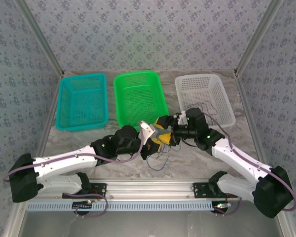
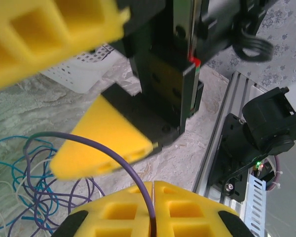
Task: Untangle the cables
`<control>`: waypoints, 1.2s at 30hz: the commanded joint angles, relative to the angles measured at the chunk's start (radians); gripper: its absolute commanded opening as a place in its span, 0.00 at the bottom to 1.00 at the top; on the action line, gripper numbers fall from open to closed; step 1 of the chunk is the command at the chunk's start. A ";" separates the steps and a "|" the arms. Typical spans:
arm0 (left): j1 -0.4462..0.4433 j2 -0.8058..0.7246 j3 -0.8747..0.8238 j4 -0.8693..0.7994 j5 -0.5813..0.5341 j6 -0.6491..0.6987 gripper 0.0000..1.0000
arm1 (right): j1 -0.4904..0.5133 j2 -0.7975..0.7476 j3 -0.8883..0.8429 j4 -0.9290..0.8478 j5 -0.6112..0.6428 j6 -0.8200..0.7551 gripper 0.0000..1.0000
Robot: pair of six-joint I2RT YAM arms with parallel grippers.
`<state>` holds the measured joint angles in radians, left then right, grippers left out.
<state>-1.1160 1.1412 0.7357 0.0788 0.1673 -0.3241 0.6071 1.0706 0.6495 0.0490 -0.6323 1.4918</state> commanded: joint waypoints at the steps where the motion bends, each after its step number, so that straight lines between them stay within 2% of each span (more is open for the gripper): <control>1: -0.010 0.021 0.048 0.016 0.003 0.029 0.09 | 0.034 0.028 -0.019 0.160 -0.004 0.111 0.83; 6: -0.017 0.035 0.060 0.039 0.040 0.038 0.09 | 0.017 0.057 0.011 0.159 0.006 0.089 0.81; 9: -0.040 0.049 0.077 0.047 0.073 0.040 0.09 | 0.001 0.096 0.034 0.164 0.036 0.037 0.67; 15: -0.092 0.047 0.096 0.033 0.095 0.036 0.09 | -0.084 0.103 0.110 0.130 0.101 -0.109 0.31; 18: -0.102 0.040 0.092 0.018 0.095 0.030 0.09 | -0.158 0.071 0.197 0.054 0.095 -0.182 0.16; 20: -0.103 0.037 0.088 0.013 0.096 0.028 0.09 | -0.210 0.049 0.292 -0.056 0.095 -0.277 0.08; 26: -0.104 0.043 0.099 0.007 0.094 0.033 0.09 | -0.339 0.046 0.597 -0.377 0.091 -0.548 0.03; 31: -0.103 0.083 0.117 0.006 0.087 0.028 0.09 | -0.430 0.067 0.687 -0.409 0.044 -0.597 0.00; 36: -0.103 0.128 0.140 0.007 0.081 0.010 0.08 | -0.452 0.084 0.721 -0.474 0.069 -0.689 0.00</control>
<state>-1.2121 1.2434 0.8440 0.1047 0.2356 -0.3019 0.1684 1.1389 1.3285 -0.3450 -0.5758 0.9112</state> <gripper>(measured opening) 0.083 0.071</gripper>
